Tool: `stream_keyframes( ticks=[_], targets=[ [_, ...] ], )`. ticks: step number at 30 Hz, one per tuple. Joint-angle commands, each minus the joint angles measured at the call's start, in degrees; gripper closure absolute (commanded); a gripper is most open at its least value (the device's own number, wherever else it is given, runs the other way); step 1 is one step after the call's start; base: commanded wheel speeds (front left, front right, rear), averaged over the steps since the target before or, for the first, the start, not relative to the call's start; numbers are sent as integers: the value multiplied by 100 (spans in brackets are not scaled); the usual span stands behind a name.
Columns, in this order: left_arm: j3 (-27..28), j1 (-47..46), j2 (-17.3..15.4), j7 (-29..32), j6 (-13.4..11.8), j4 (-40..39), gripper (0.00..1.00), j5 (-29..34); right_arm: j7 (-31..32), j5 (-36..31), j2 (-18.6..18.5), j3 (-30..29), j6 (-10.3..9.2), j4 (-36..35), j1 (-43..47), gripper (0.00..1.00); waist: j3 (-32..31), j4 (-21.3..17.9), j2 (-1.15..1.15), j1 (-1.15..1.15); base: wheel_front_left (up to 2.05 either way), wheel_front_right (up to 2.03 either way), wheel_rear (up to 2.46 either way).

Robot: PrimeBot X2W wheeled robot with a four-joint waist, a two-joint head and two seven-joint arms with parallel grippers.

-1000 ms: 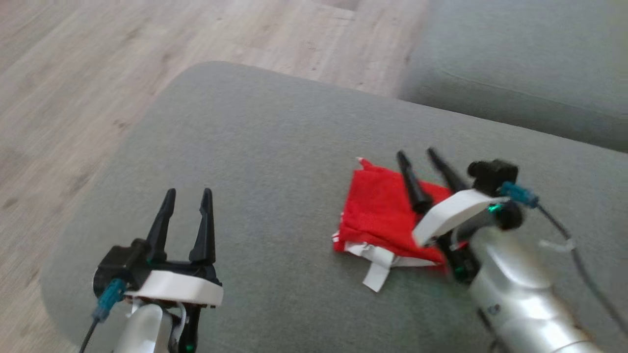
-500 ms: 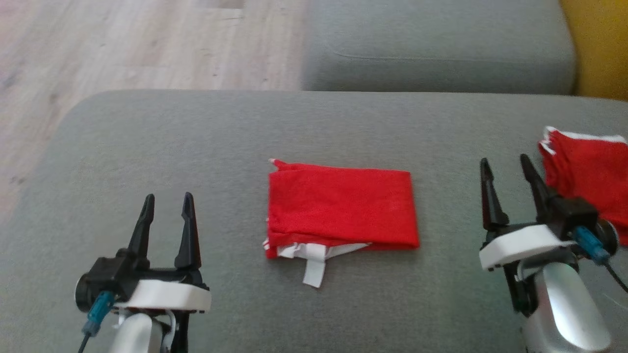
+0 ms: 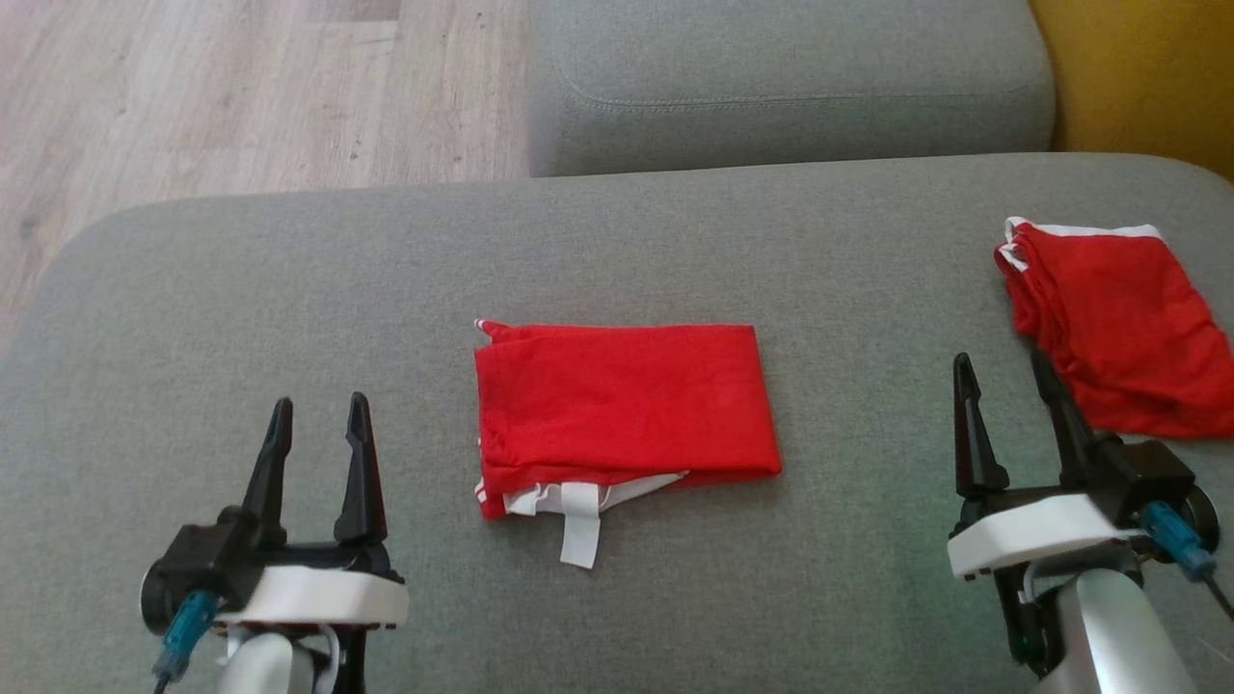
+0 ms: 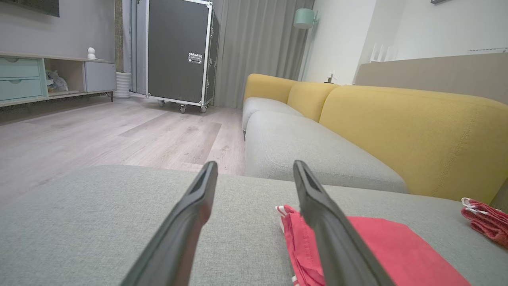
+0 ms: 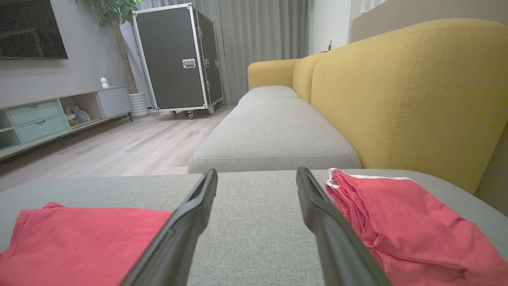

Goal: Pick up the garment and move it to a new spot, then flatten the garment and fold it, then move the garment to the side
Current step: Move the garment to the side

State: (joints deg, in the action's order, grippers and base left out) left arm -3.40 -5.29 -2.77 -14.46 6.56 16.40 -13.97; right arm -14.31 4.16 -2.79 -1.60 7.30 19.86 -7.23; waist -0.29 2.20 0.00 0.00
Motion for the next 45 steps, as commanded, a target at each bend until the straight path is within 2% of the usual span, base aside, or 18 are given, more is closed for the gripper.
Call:
stream_keyframes(
  ticks=[1, 9, 13, 17, 23, 29, 38, 39, 40, 41, 45],
  targets=[
    [213, -94, -13, -54, 19, -208, 0, -3, -69, 67, -10, 148, 19, -220, -168, 0, -1, 1, 0, 0, 0, 0, 0],
    [119, -126, -12, -54, 44, -167, 0, -53, -69, 40, -10, 101, 19, -190, -130, 0, -20, 148, 0, 0, 0, 0, 0],
    [16, -194, -11, -54, 52, -175, 0, -40, -69, -16, -10, 341, 19, -1, -190, 0, 35, 271, 0, 0, 0, 0, 0],
    [-98, -305, -11, -54, 56, -168, 0, -35, 19, -31, -10, 612, 19, 583, -491, 0, 173, 423, 0, 0, 0, 0, 0],
    [-261, -513, -11, -54, 63, -63, 0, -108, 557, 388, -10, 1047, 19, 1581, -1167, 0, 426, 667, 0, 0, 0, 0, 0],
    [-445, -693, -11, -54, 45, 25, 0, -218, 1074, 1217, -10, 1278, 19, 2545, -1682, 0, 602, 907, 0, 0, 0, 0, 0],
    [-524, -747, -11, -54, 18, 113, 0, -248, 1140, 1606, -9, 1875, 19, 3556, -2222, 0, 678, 1084, 0, 0, 0, 0, 0],
    [-527, -750, -11, -54, 17, 118, 0, -248, 1134, 1618, -9, 1936, 19, 3647, -2262, 7, 678, 1094, 0, 0, 0, 0, 0],
    [-531, -754, -11, -54, 15, 123, 0, -248, 1113, 1612, -9, 1994, 19, 3731, -2302, 60, 677, 1101, 0, 0, 0, 0, 0],
    [-533, -758, -11, -54, 12, 132, 0, -245, 1067, 1599, -9, 2049, 19, 3798, -2339, 100, 672, 1103, 0, 0, 0, 0, 0],
    [-565, -753, -11, -54, 8, 154, 0, -191, 691, 1464, -9, 2195, 19, 3996, -2485, 100, 595, 1036, 0, 0, 0, 0, 0]
  ],
)
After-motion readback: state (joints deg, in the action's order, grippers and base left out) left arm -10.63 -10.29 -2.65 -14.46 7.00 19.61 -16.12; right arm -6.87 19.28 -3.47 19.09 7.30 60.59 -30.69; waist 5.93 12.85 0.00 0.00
